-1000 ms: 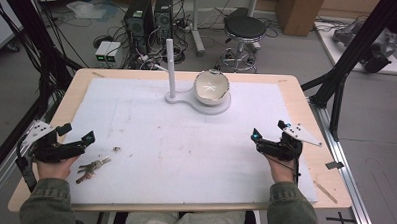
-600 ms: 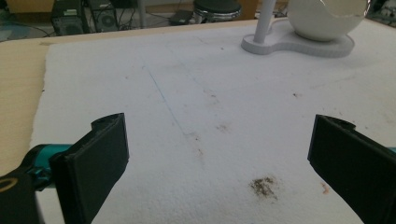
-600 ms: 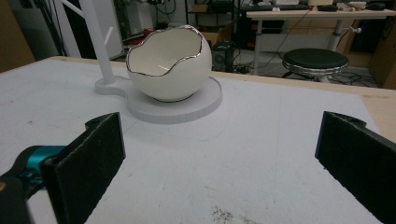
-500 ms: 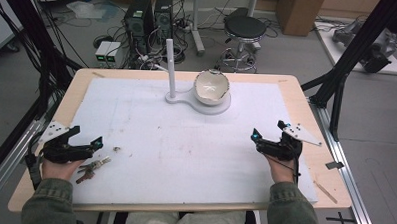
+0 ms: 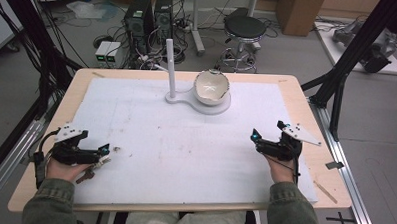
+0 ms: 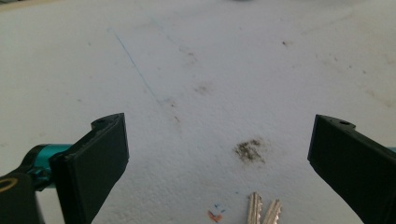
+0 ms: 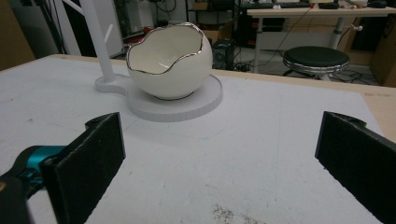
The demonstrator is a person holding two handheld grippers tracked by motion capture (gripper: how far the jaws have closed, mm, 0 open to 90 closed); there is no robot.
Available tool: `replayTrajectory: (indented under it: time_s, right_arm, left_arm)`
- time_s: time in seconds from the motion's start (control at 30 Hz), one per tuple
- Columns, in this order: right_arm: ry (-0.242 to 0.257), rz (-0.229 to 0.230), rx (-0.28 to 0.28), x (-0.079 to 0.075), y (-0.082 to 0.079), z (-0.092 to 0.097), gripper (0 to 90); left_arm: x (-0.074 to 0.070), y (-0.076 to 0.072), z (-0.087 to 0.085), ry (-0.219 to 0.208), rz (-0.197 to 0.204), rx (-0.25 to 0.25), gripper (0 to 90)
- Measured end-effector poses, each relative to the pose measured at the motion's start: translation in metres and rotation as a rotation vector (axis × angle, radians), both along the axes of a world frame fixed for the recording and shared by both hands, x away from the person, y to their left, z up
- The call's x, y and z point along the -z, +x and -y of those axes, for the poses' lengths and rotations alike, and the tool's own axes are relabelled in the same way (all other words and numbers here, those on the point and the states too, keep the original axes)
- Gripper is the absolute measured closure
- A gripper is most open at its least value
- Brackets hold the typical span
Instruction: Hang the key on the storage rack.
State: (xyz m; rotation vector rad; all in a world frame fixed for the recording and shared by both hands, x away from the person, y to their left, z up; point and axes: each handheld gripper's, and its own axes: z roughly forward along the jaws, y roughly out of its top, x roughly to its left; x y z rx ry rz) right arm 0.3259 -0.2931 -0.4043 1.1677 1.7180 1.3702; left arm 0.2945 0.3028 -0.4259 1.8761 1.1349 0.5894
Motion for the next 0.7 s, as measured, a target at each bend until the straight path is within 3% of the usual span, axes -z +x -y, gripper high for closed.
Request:
replayTrajectory:
  time_s: [0.1, 0.4, 0.7]
  right_arm:
    - [-0.004, -0.002, 0.003, 0.0002, -0.0001, -0.0002, 0.5]
    - [-0.006, -0.001, 0.008, 0.0003, -0.0004, 0.0001, 0.5]
    - [-0.004, 0.000, 0.011, 0.0002, -0.0007, 0.0002, 0.5]
  left_arm:
    - [0.0028, 0.0010, 0.0047, 0.032, -0.026, 0.018, 5.7]
    - [0.0056, 0.0026, 0.0066, 0.058, -0.063, 0.041, 5.7]
    - [0.0065, 0.0043, 0.0087, 0.121, -0.140, 0.067, 5.7]
